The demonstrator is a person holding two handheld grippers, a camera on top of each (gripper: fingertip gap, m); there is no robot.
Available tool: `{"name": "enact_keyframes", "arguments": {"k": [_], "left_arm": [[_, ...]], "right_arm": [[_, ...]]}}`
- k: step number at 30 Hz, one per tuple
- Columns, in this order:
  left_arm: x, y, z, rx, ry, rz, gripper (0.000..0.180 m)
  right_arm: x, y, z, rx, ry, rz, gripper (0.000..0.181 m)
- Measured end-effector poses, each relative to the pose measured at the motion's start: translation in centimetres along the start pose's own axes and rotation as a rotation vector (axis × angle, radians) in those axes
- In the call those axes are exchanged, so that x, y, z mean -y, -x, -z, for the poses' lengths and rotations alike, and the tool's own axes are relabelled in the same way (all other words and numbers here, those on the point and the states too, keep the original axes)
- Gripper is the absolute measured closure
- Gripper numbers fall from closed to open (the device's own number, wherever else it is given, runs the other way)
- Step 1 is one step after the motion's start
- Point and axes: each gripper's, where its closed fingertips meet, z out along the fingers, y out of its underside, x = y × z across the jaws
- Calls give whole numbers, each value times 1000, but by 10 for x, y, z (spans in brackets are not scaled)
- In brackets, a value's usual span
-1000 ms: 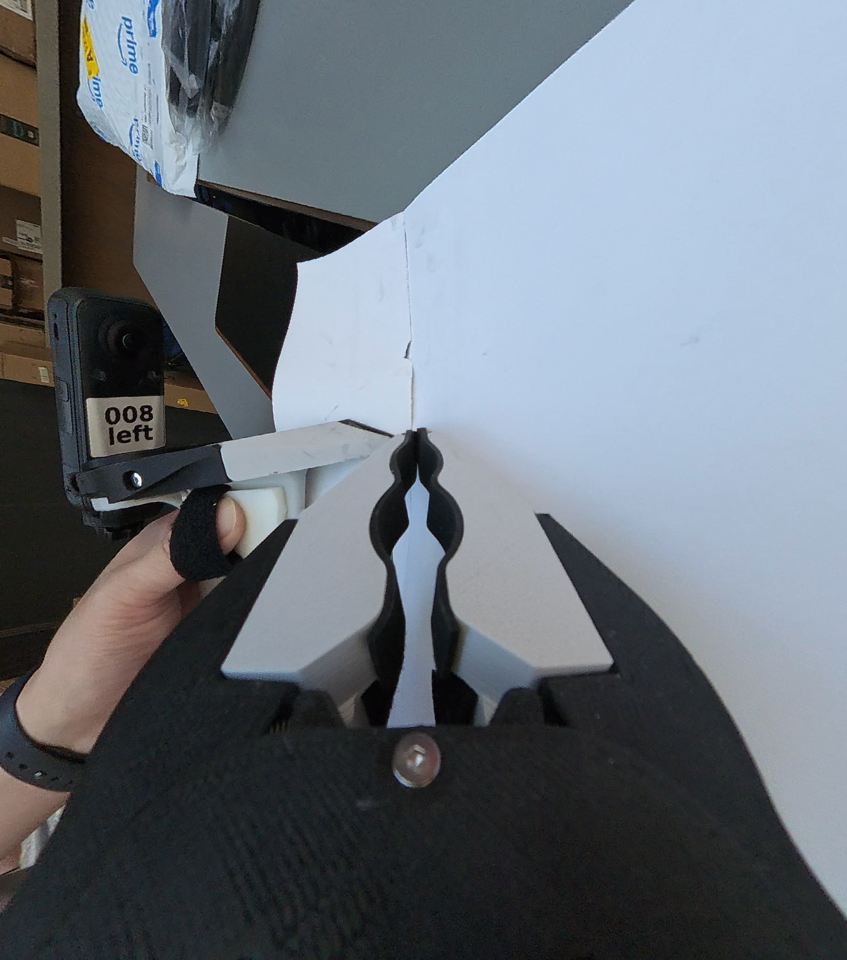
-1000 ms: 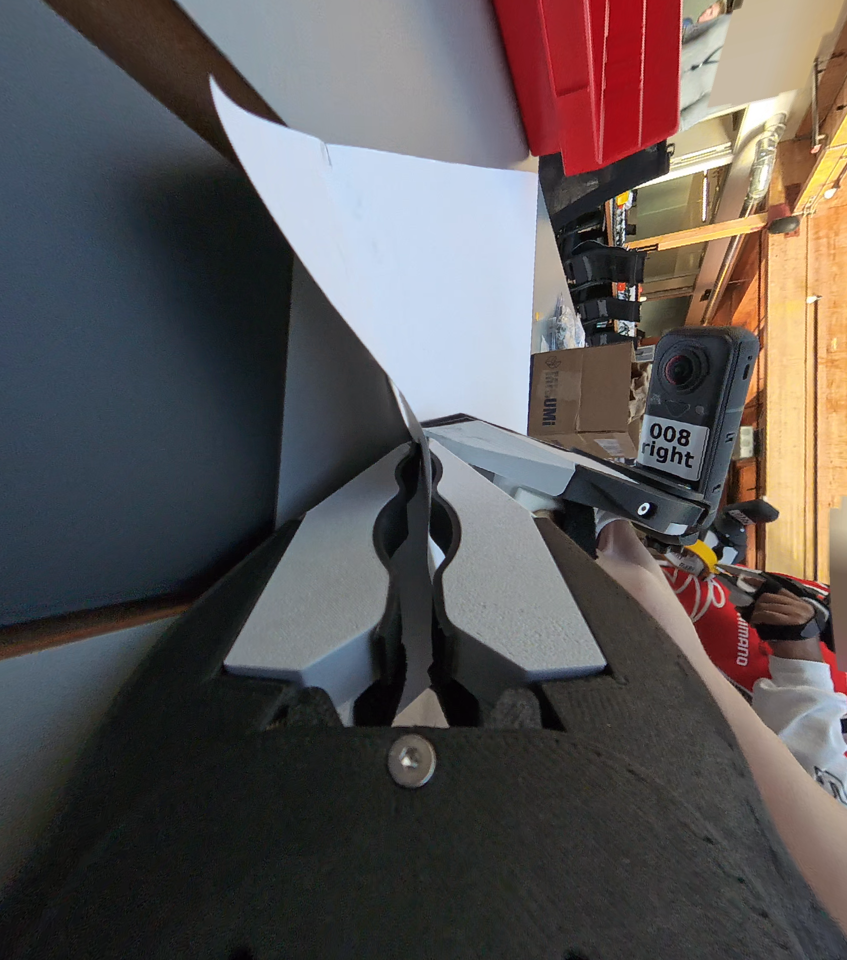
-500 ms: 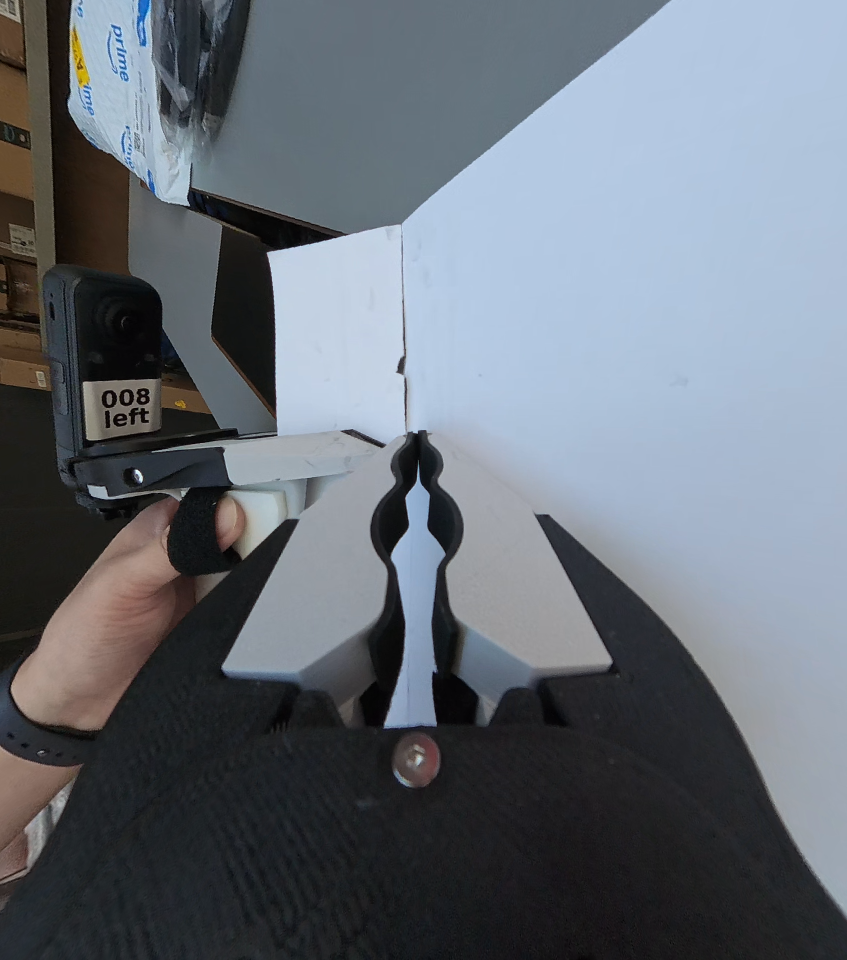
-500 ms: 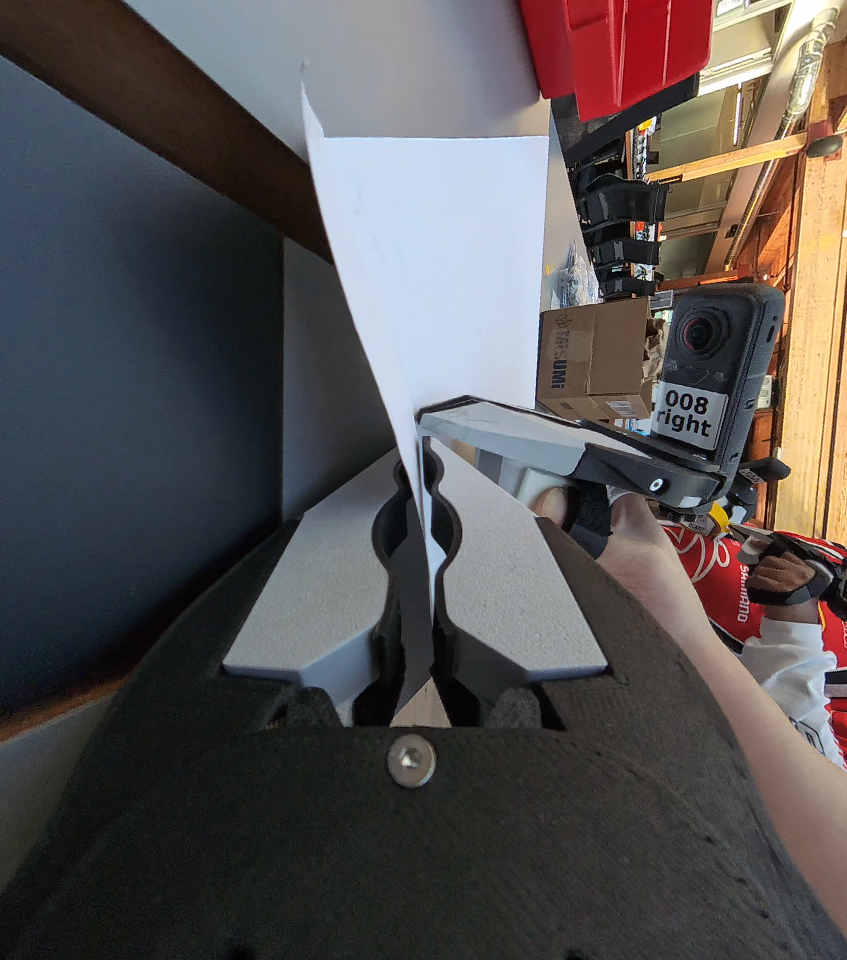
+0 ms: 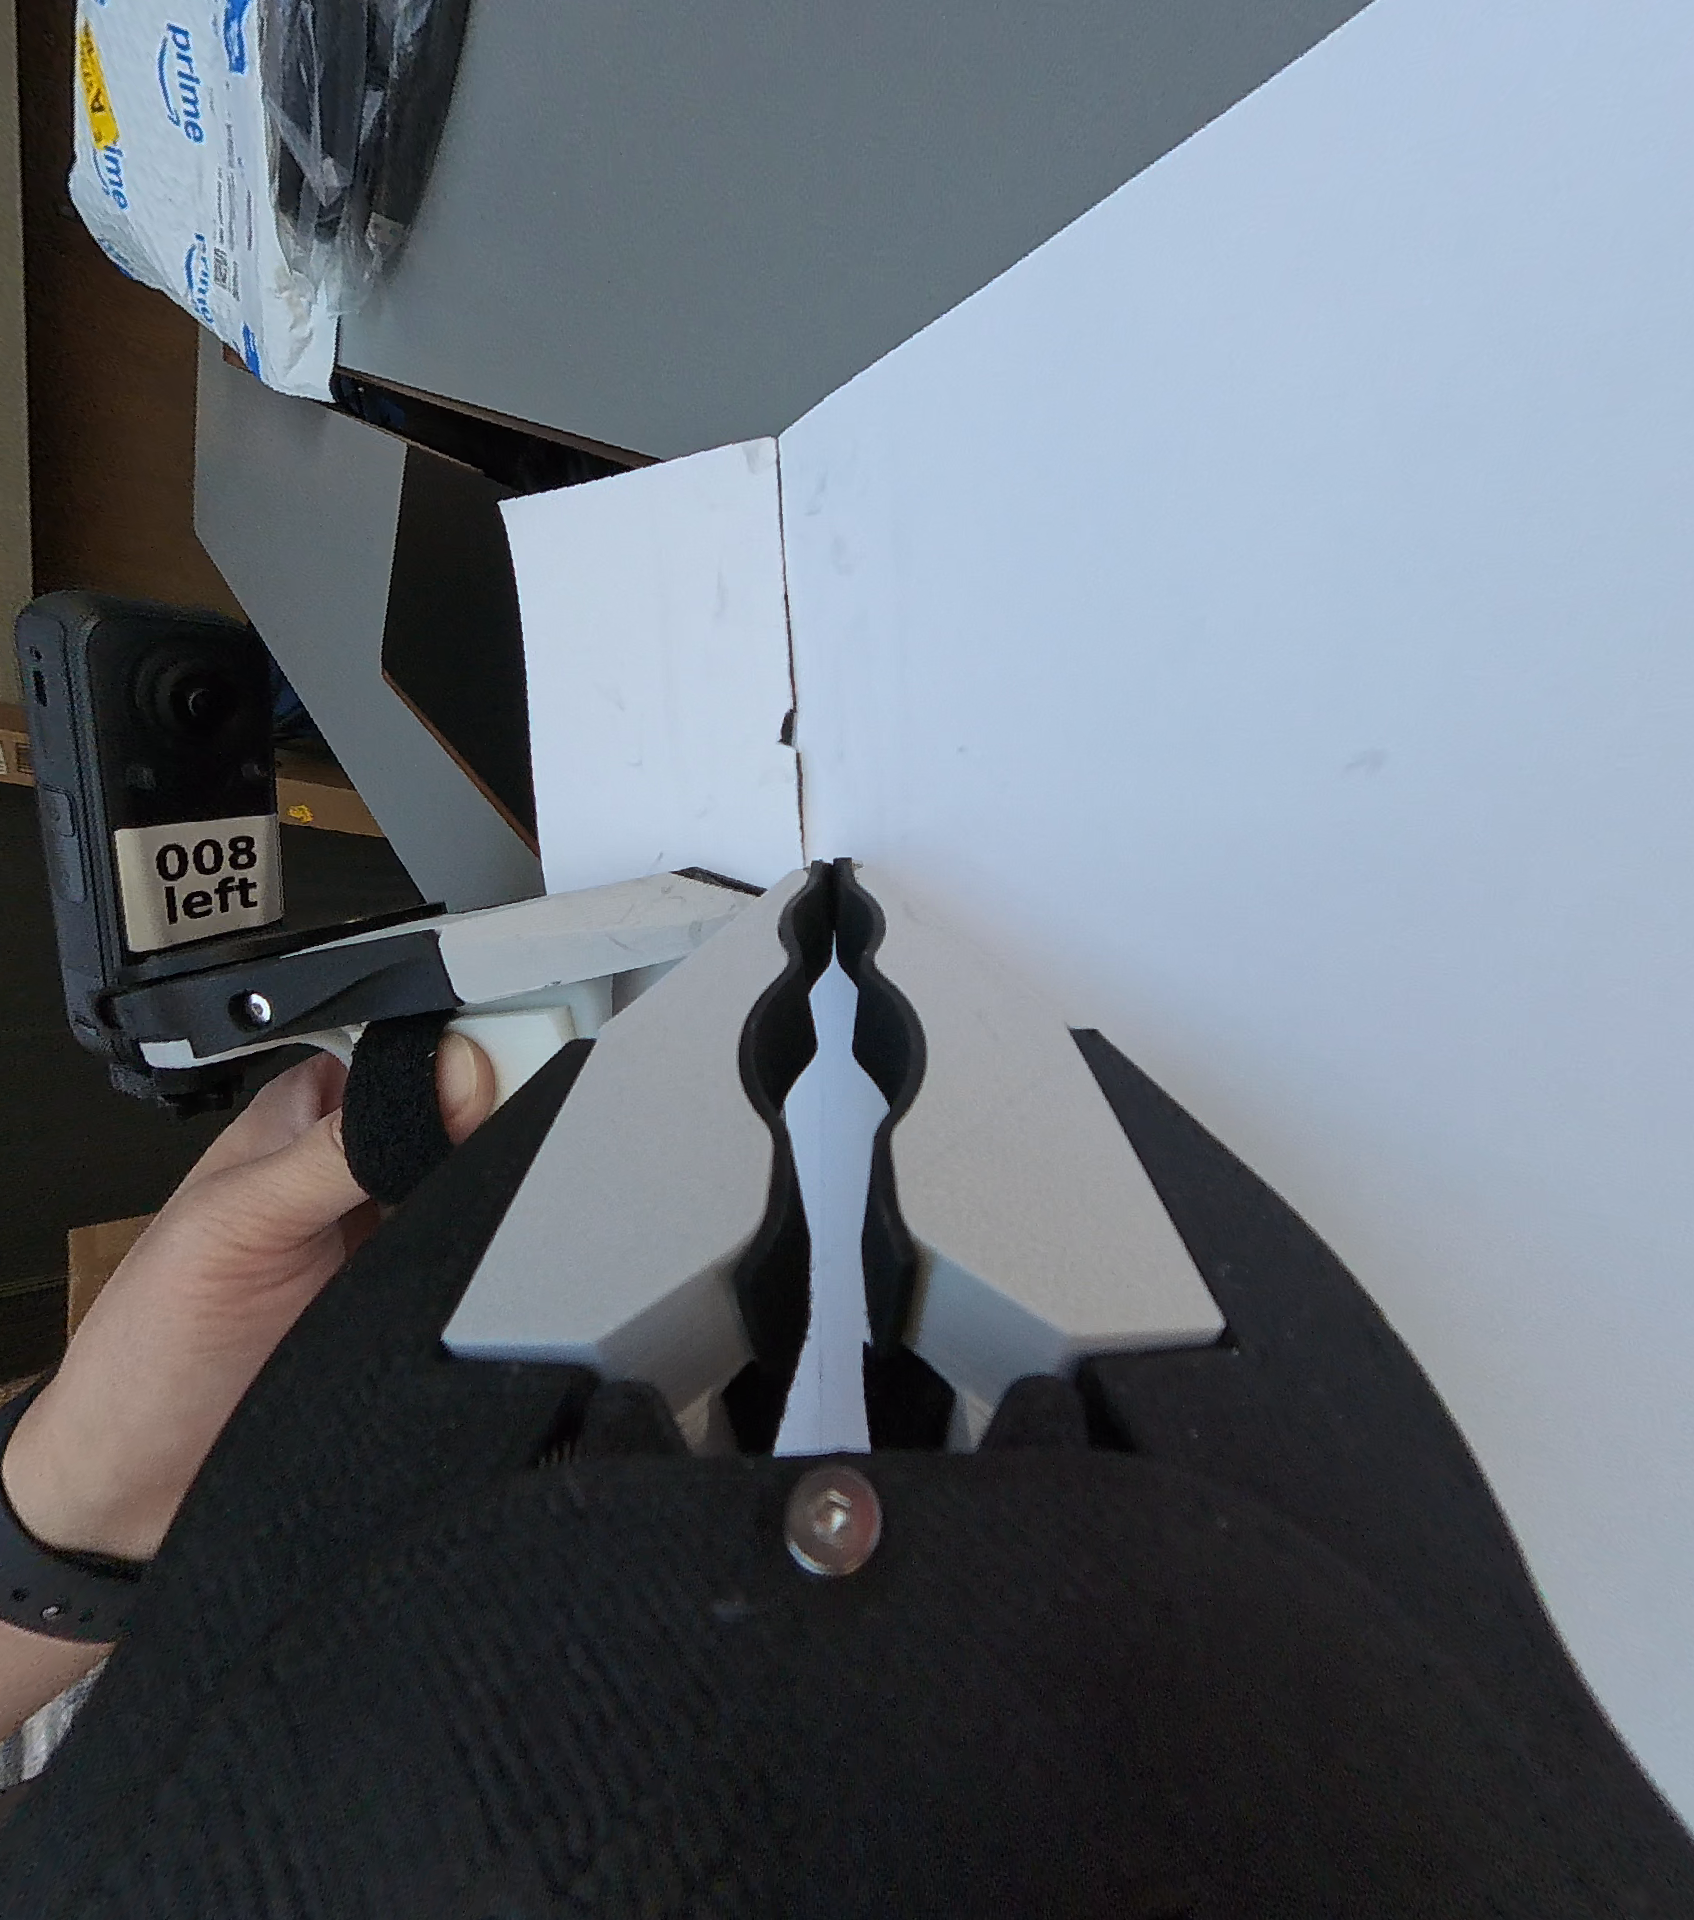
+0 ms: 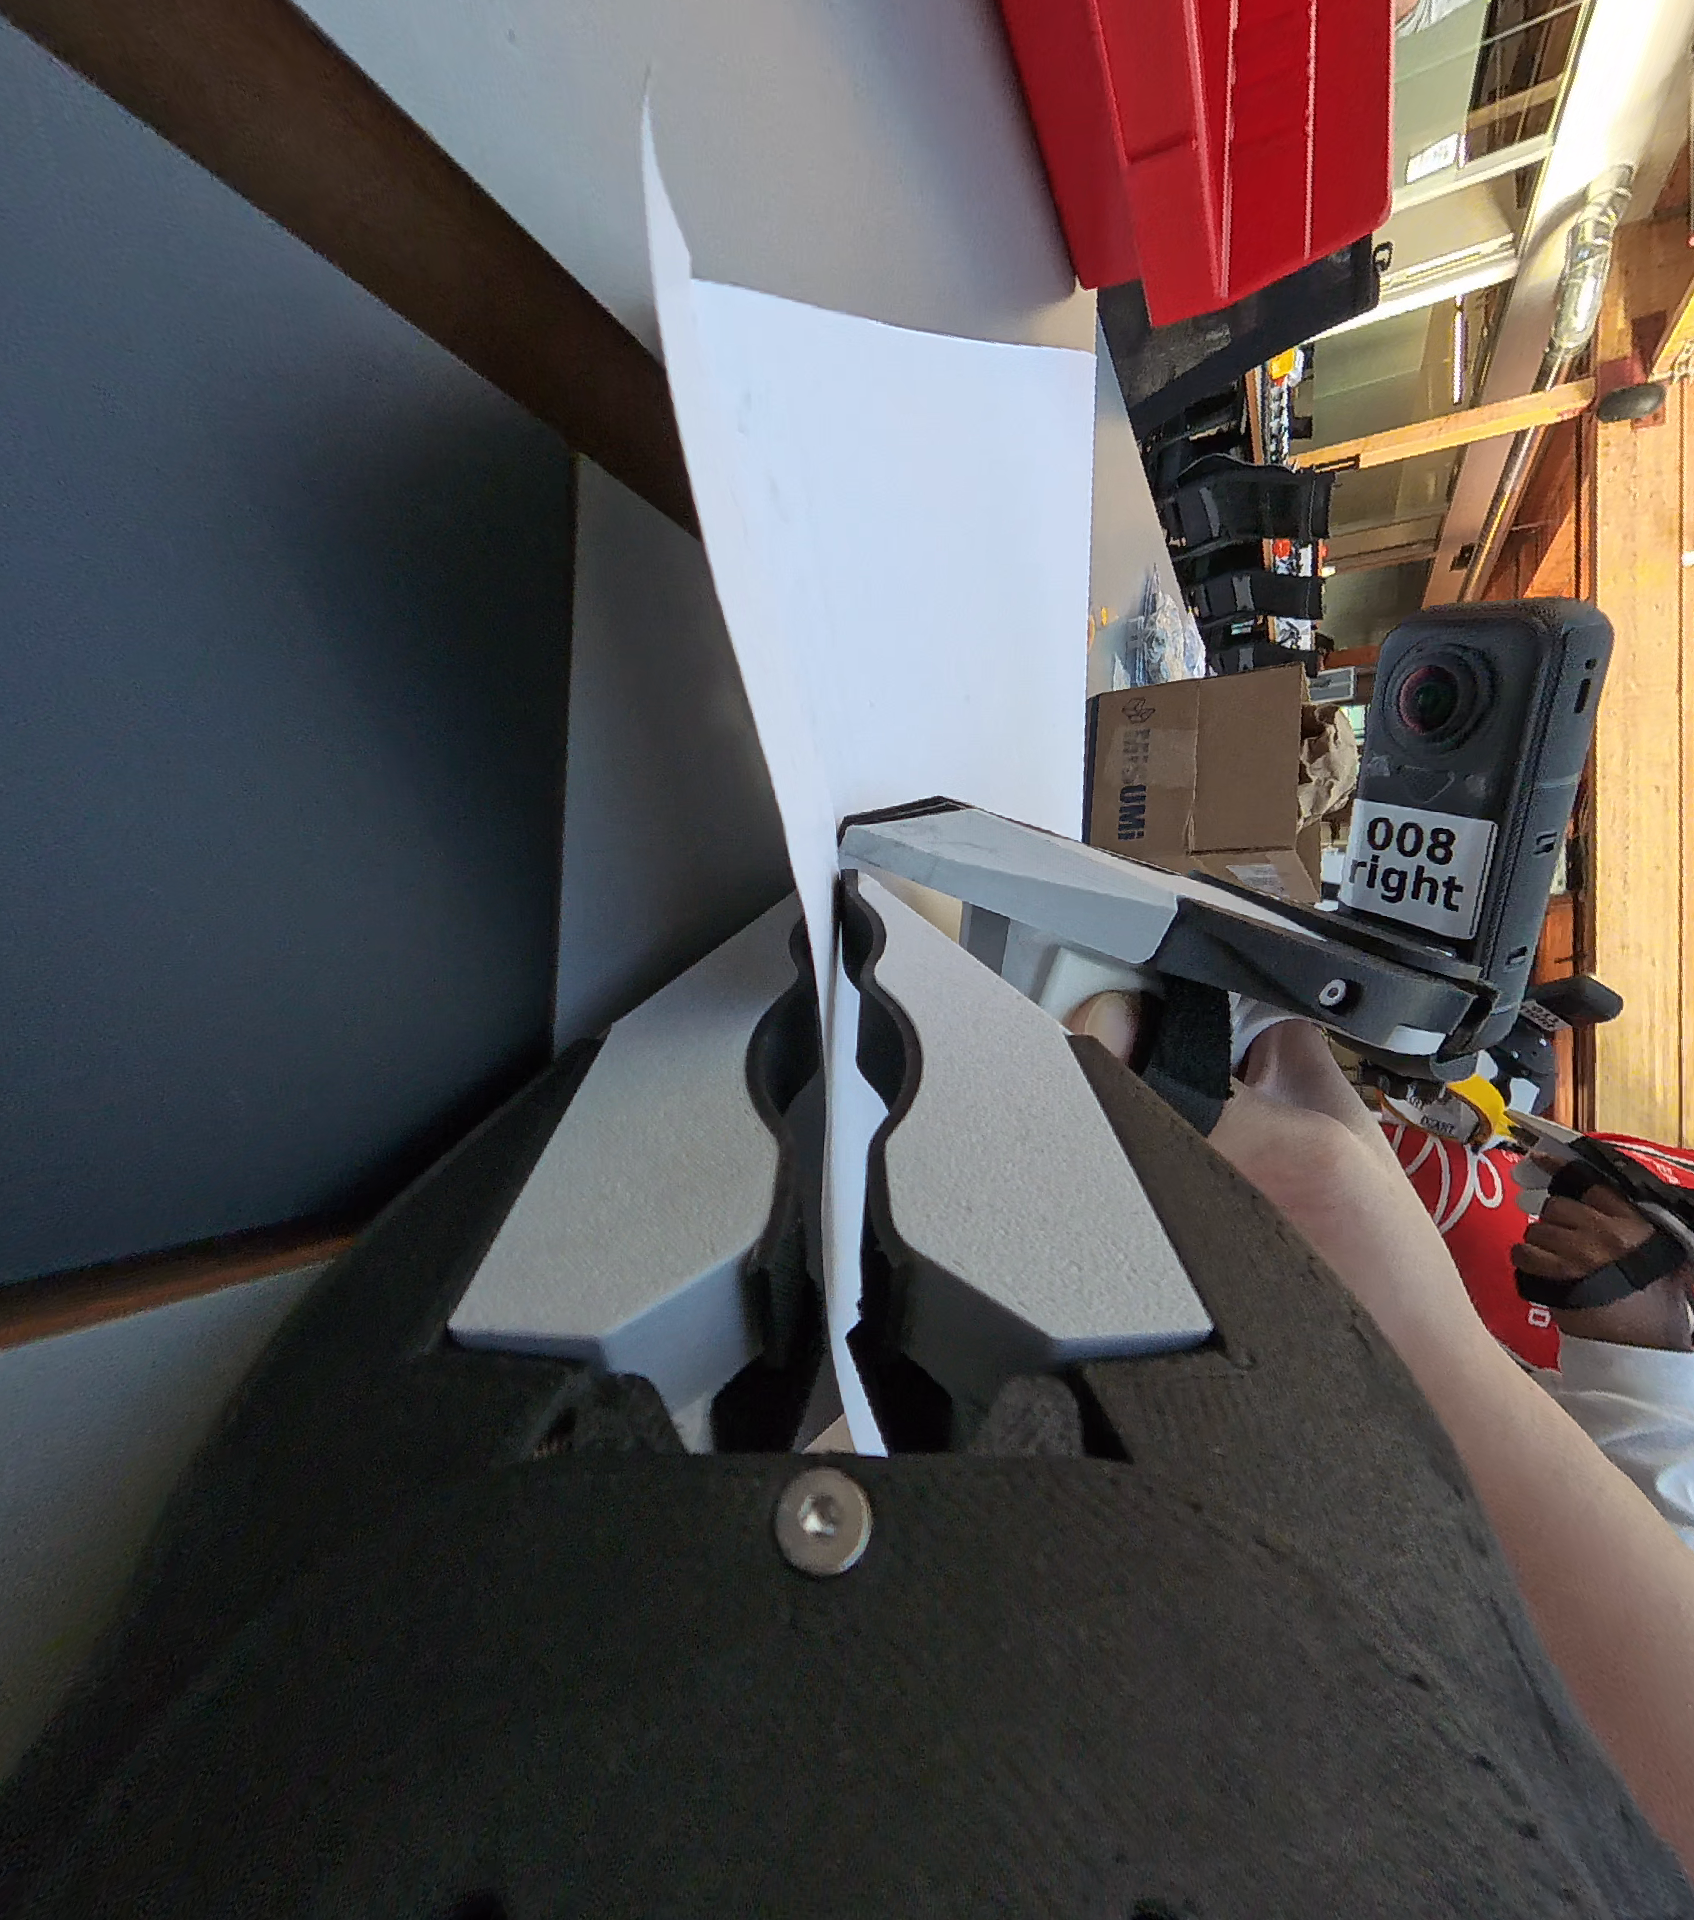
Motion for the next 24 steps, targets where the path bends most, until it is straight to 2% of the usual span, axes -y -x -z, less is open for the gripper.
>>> {"name": "enact_keyframes", "arguments": {"k": [4, 10, 13, 17, 20, 24], "left_arm": [[0, 0, 0, -9, -13, 4, 178], [1, 0, 0, 11, -28, -8, 179], [-3, 2, 3, 100, 28, -43, 180], [-8, 0, 9, 114, 77, 61, 180], [-10, 4, 7, 139, 125, 81, 180], [-11, 10, 3, 190, 186, 75, 180]], "right_arm": [[0, 0, 0, 11, -38, 15, 181], [-1, -3, 0, 10, -37, -70, 181], [-5, -7, 1, -67, 83, -89, 181], [-10, 0, 4, -42, 304, -211, 181], [-6, 2, 5, -30, 367, -287, 181], [-6, 1, 4, -66, 417, -284, 181]]}}
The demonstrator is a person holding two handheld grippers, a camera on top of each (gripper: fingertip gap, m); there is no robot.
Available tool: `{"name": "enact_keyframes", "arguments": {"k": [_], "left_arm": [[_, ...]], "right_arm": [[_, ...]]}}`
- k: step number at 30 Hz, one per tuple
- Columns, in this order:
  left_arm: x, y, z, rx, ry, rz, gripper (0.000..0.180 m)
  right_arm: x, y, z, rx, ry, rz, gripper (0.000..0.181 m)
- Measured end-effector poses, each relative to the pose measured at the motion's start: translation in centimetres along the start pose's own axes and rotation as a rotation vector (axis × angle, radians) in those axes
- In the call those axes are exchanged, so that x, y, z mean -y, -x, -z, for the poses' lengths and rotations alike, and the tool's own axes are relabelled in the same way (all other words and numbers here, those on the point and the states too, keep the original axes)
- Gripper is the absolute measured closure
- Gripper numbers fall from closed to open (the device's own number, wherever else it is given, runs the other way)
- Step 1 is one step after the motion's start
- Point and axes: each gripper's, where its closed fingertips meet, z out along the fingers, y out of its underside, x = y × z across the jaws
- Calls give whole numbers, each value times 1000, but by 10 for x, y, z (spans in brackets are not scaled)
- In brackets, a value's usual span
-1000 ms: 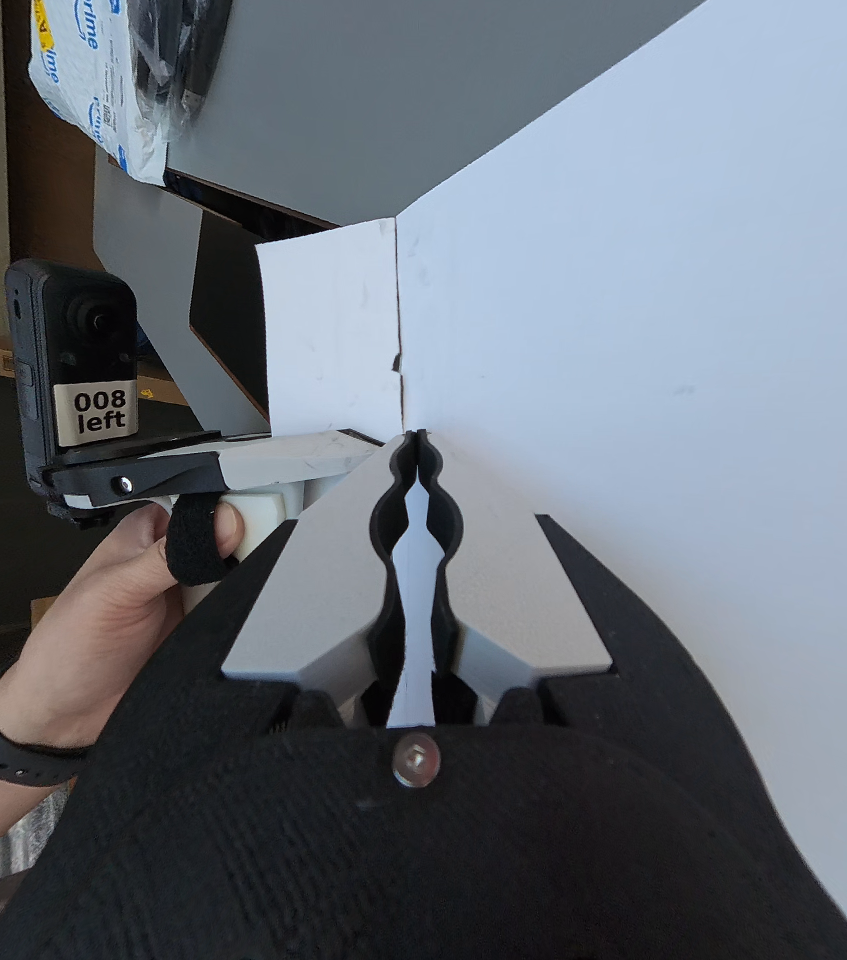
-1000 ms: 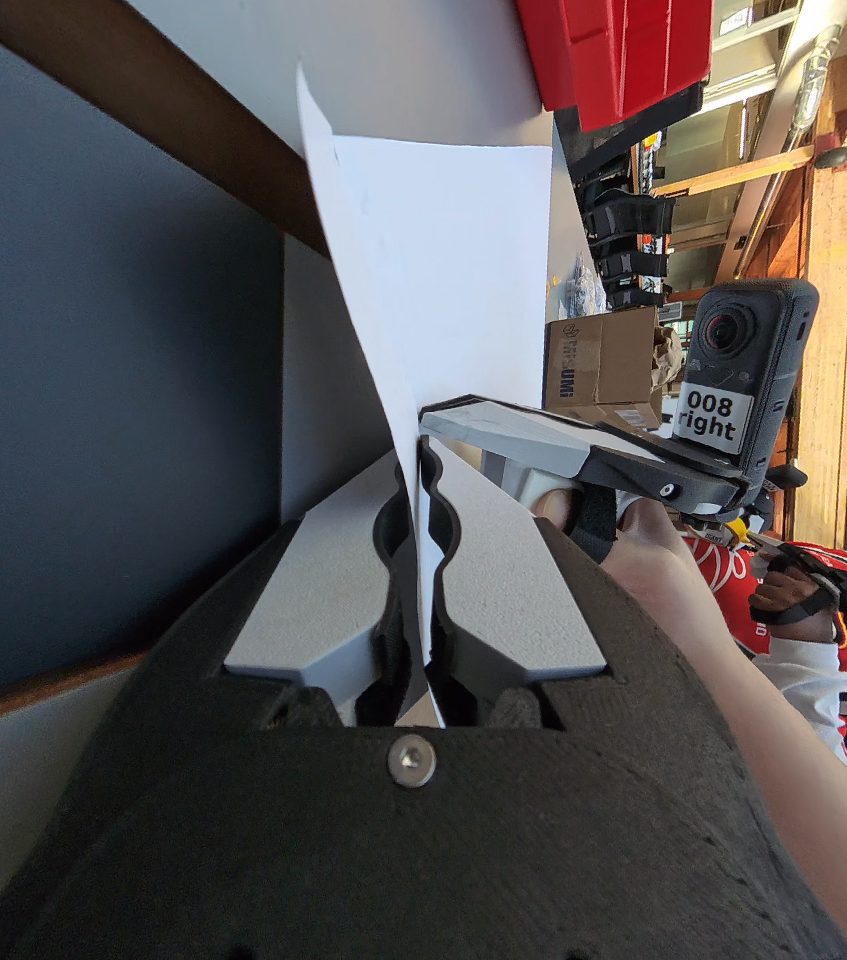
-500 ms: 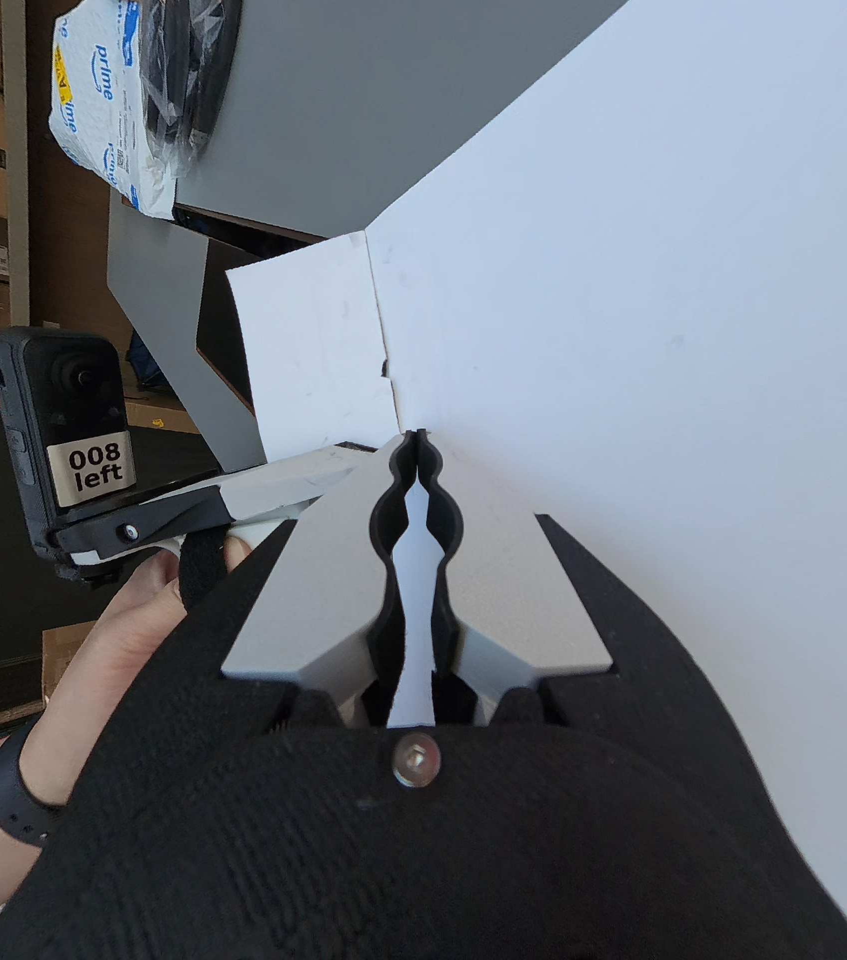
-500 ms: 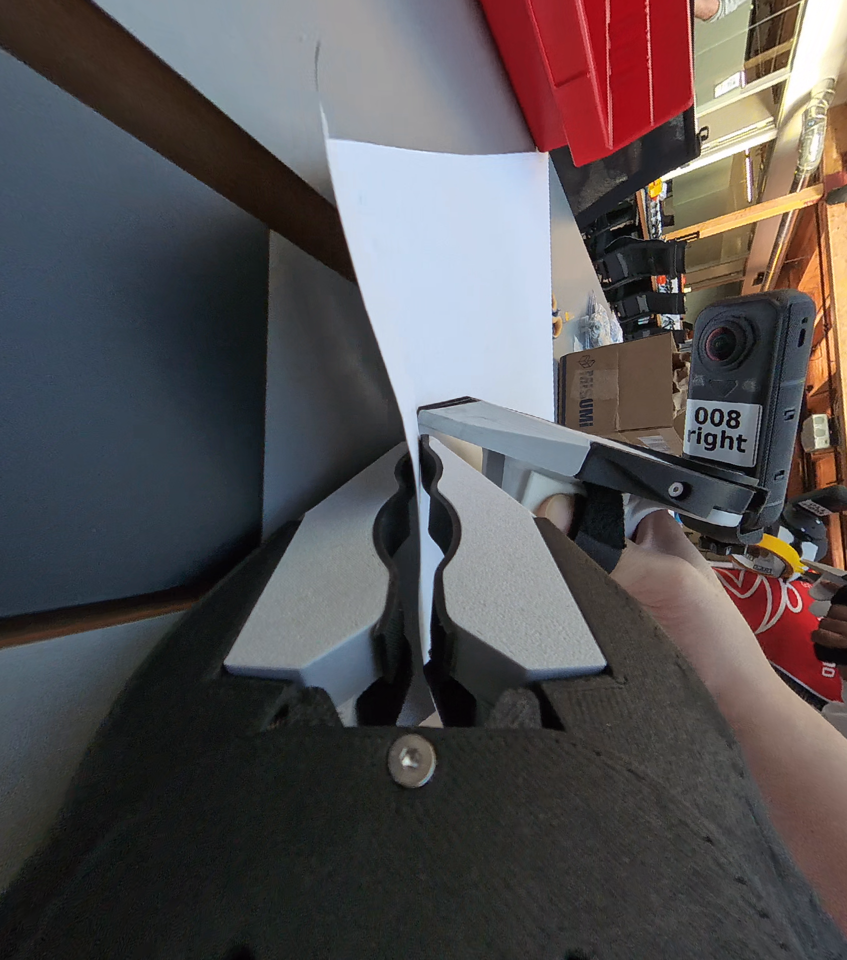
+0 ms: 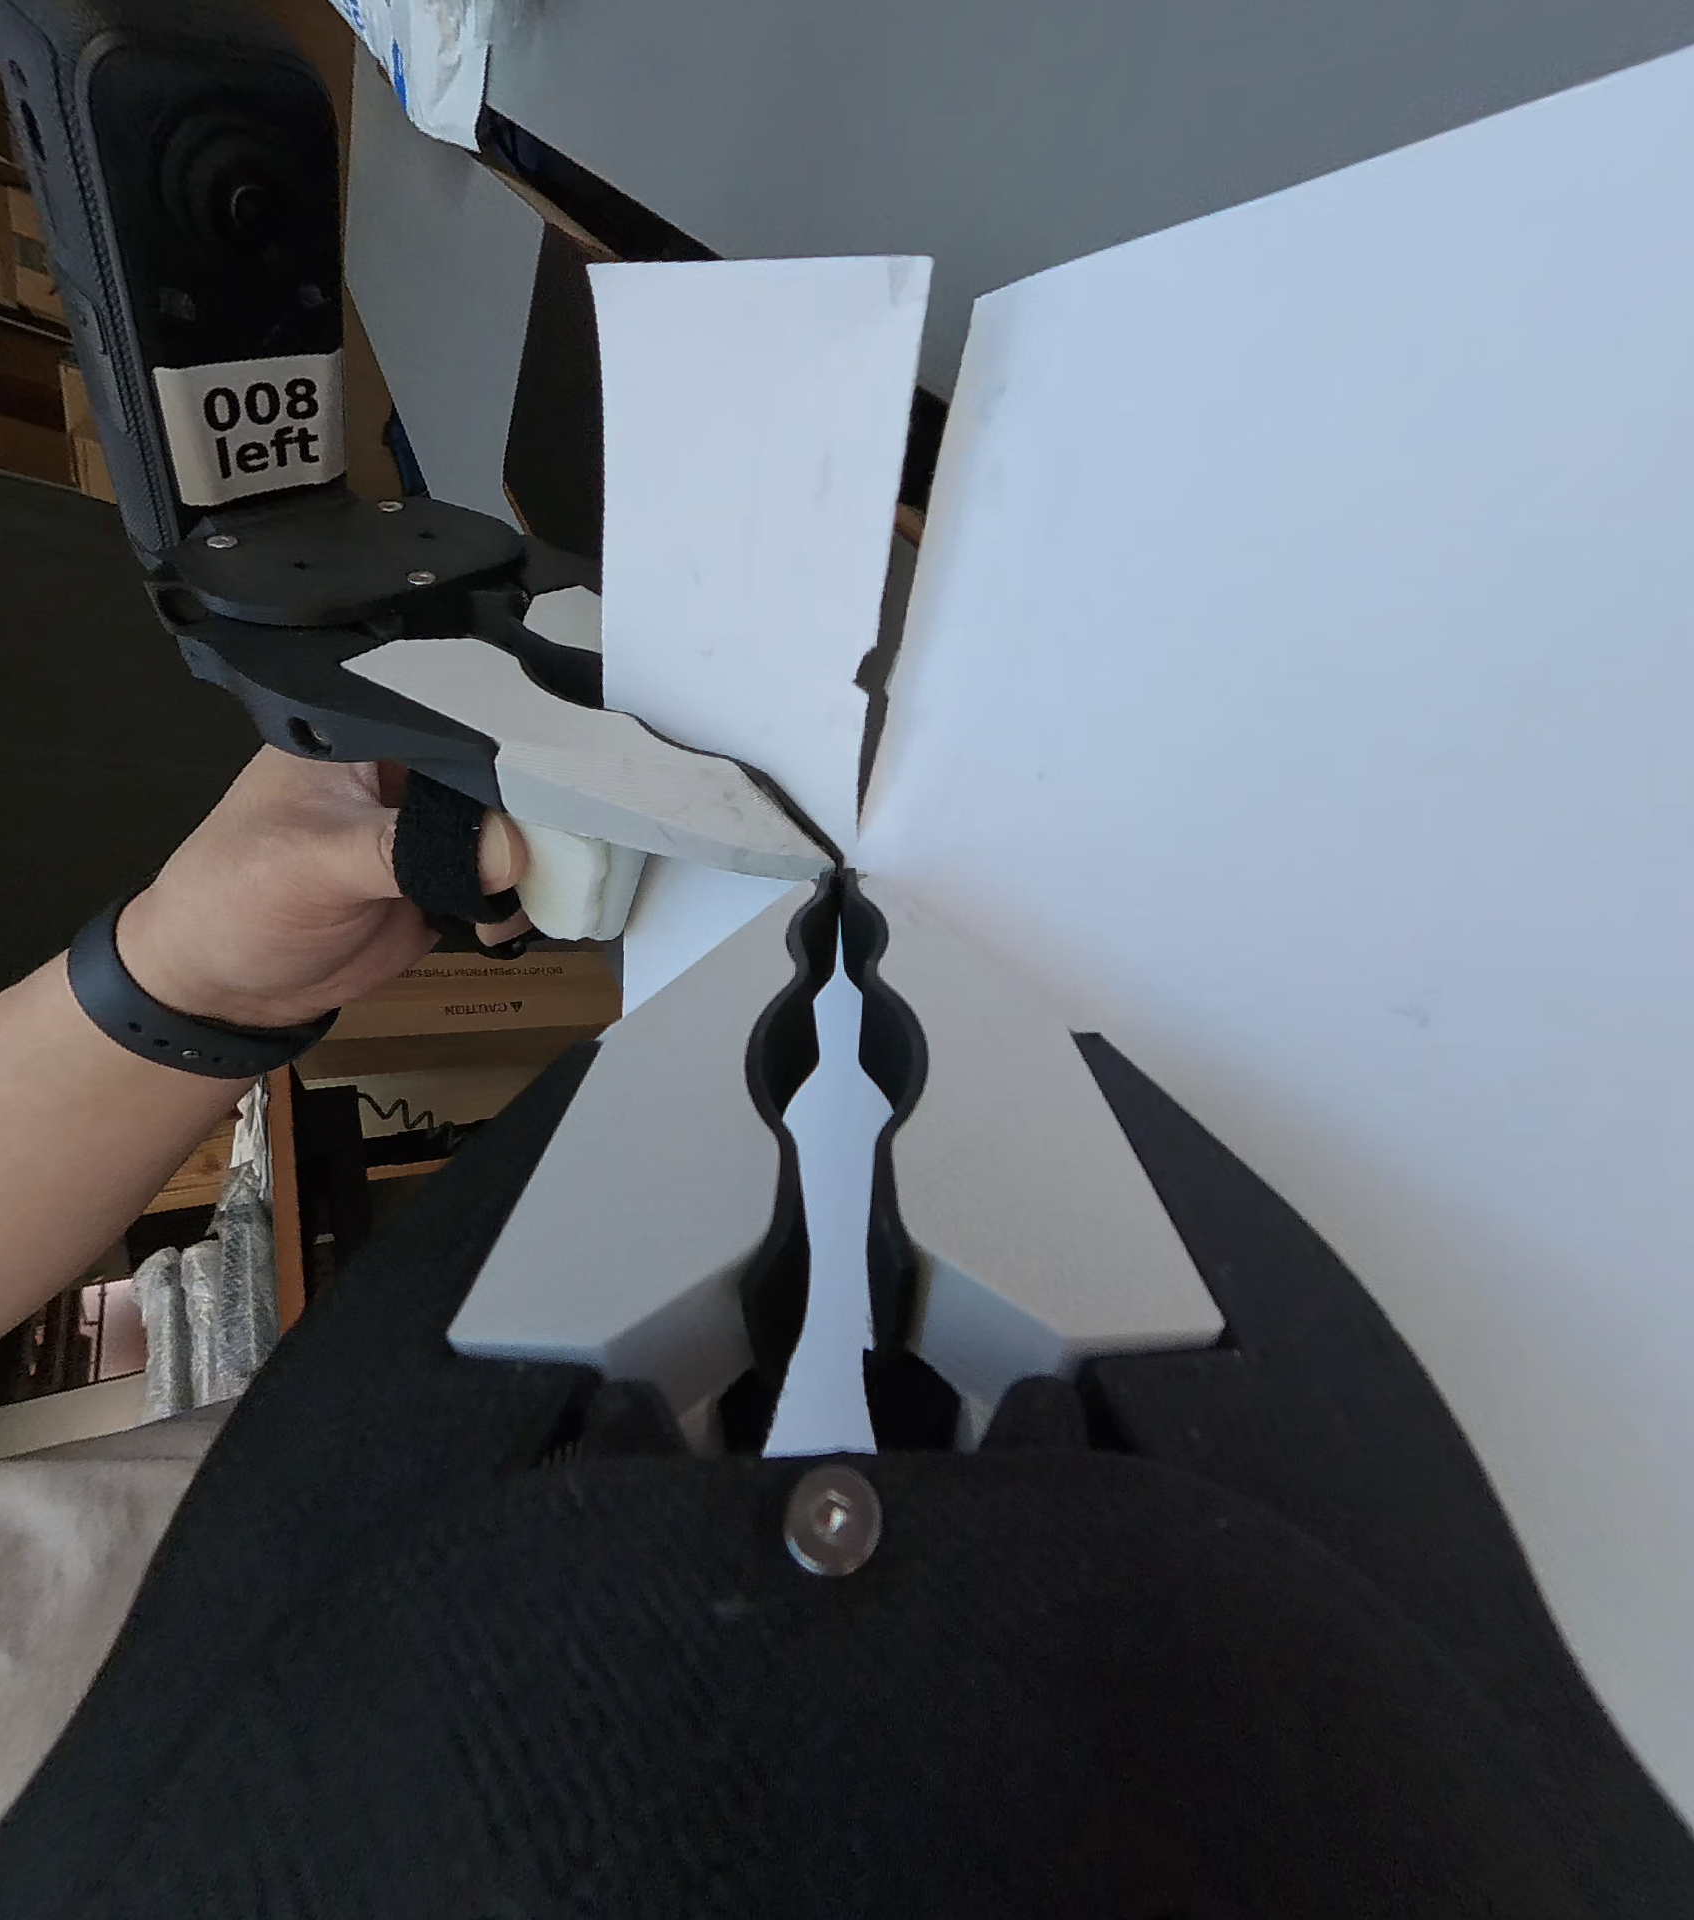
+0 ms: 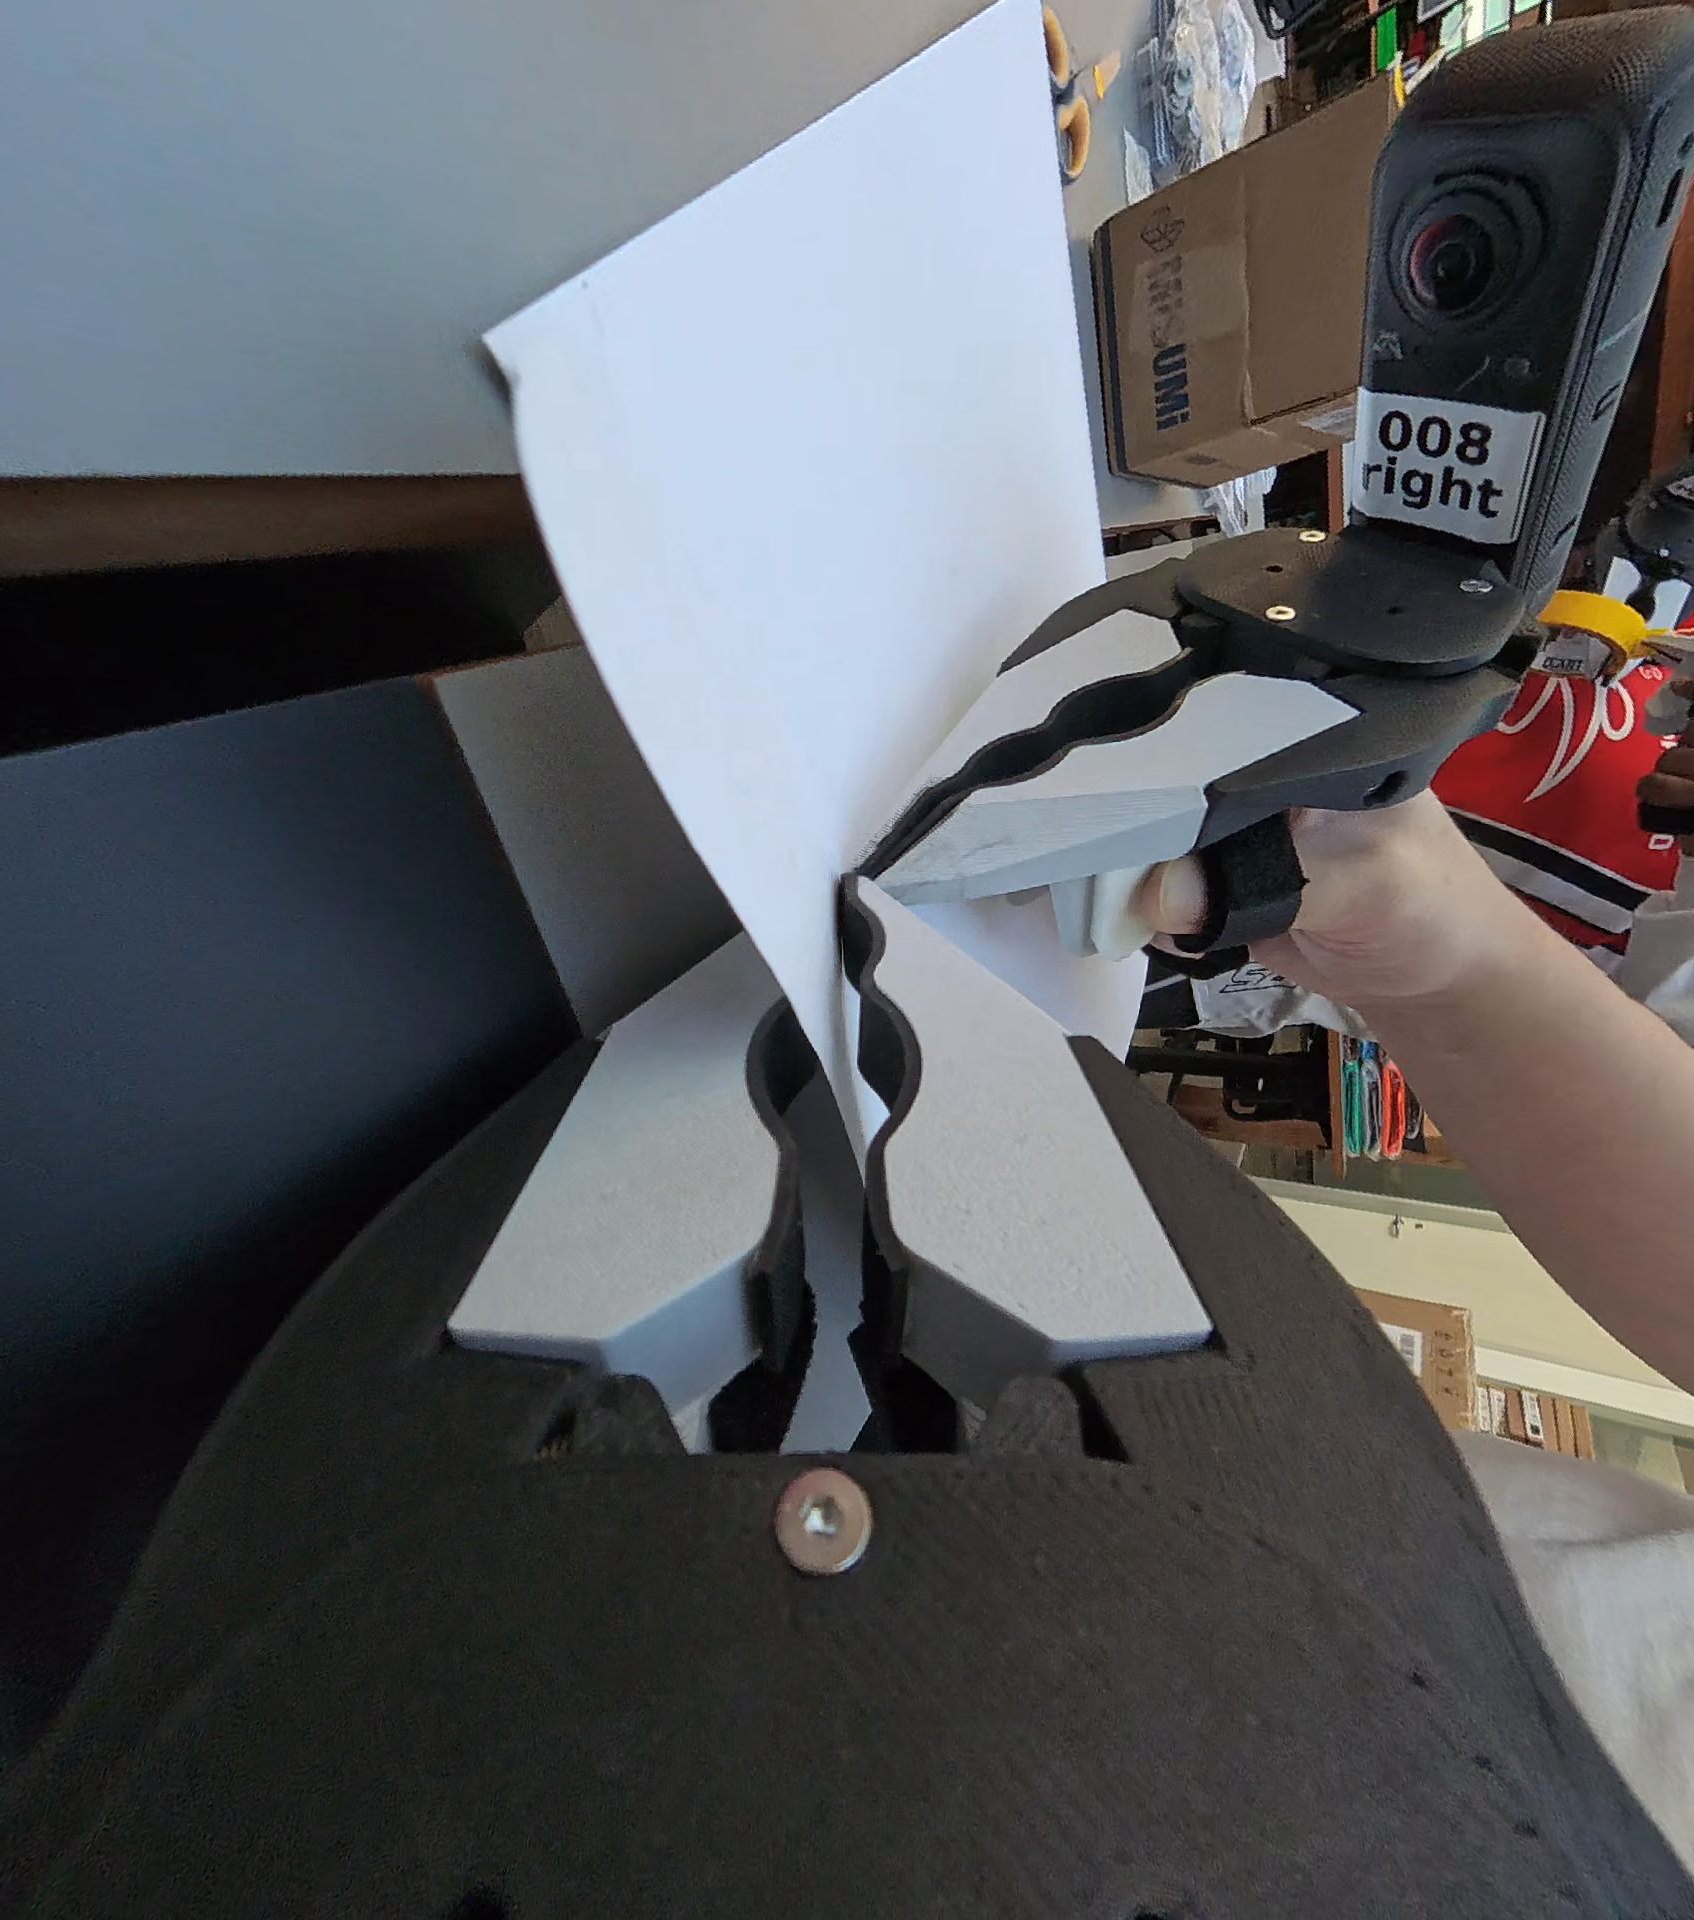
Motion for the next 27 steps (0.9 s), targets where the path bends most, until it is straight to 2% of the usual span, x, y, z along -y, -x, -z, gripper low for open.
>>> {"name": "enact_keyframes", "arguments": {"k": [6, 13, 24, 27], "left_arm": [[6, -5, 1, 27, 26, -53, 180], [3, -6, 1, 26, 111, -19, 179], [3, -6, 1, 30, 126, -69, 180], [3, -6, 0, -1, 162, -26, 180]], "right_arm": [[-1, 0, 0, 0, 84, -121, 181], [-4, 0, 0, 80, 164, -355, 181], [-5, 1, 0, 292, 148, -707, 181], [-5, 1, 0, 281, 149, -700, 181]]}}
